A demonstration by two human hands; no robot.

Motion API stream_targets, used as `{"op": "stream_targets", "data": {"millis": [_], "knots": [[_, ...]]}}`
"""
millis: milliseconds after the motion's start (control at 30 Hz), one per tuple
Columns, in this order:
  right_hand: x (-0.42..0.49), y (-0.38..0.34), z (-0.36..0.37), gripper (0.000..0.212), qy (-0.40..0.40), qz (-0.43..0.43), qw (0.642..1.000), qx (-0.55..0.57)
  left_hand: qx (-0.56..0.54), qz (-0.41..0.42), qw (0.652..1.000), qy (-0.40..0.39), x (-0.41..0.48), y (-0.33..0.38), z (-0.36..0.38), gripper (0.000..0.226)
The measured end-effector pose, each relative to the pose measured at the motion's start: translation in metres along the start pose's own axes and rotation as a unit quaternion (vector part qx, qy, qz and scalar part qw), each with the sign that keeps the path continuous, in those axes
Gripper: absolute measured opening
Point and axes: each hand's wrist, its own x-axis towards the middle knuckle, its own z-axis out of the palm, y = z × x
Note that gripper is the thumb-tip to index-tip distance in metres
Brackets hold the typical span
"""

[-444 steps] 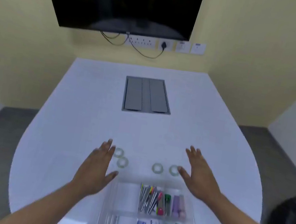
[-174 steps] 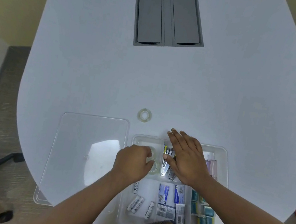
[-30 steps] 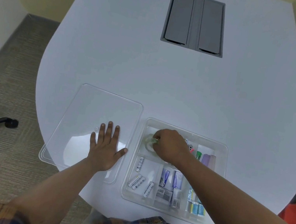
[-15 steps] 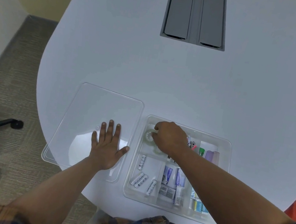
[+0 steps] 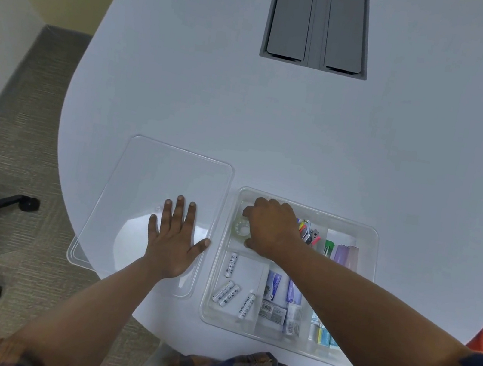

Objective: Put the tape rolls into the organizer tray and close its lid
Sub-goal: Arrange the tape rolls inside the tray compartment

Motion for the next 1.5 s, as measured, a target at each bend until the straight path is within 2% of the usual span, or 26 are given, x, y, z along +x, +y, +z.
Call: {"op": "stream_targets", "data": {"millis": [333, 533, 833, 1033, 1400, 1500], "knots": [[-0.015, 0.005, 0.000, 0.066, 0.009, 0.053, 0.996, -0.077, -0.009, 0.002, 1.000, 0.001, -0.001, 0.000, 0.000, 0.085], [-0.017, 0.003, 0.010, 0.052, 0.021, 0.064, 0.996, -0.063, -0.012, 0.003, 1.000, -0.002, 0.000, -0.001, 0.001, 0.087], [-0.017, 0.005, 0.015, 0.055, 0.013, 0.090, 0.996, -0.017, -0.003, 0.001, 1.000, 0.004, -0.001, 0.001, -0.001, 0.087], [-0.017, 0.004, 0.021, 0.033, 0.033, 0.091, 0.995, -0.022, -0.001, 0.001, 1.000, 0.001, -0.002, 0.002, -0.003, 0.088], [-0.015, 0.012, 0.024, 0.031, -0.008, 0.065, 0.998, -0.017, -0.007, 0.000, 1.000, -0.002, 0.000, 0.000, 0.000, 0.088], [-0.013, 0.011, 0.028, 0.026, -0.023, 0.074, 0.997, -0.003, -0.006, 0.000, 1.000, -0.004, 0.000, 0.000, 0.000, 0.088]]}}
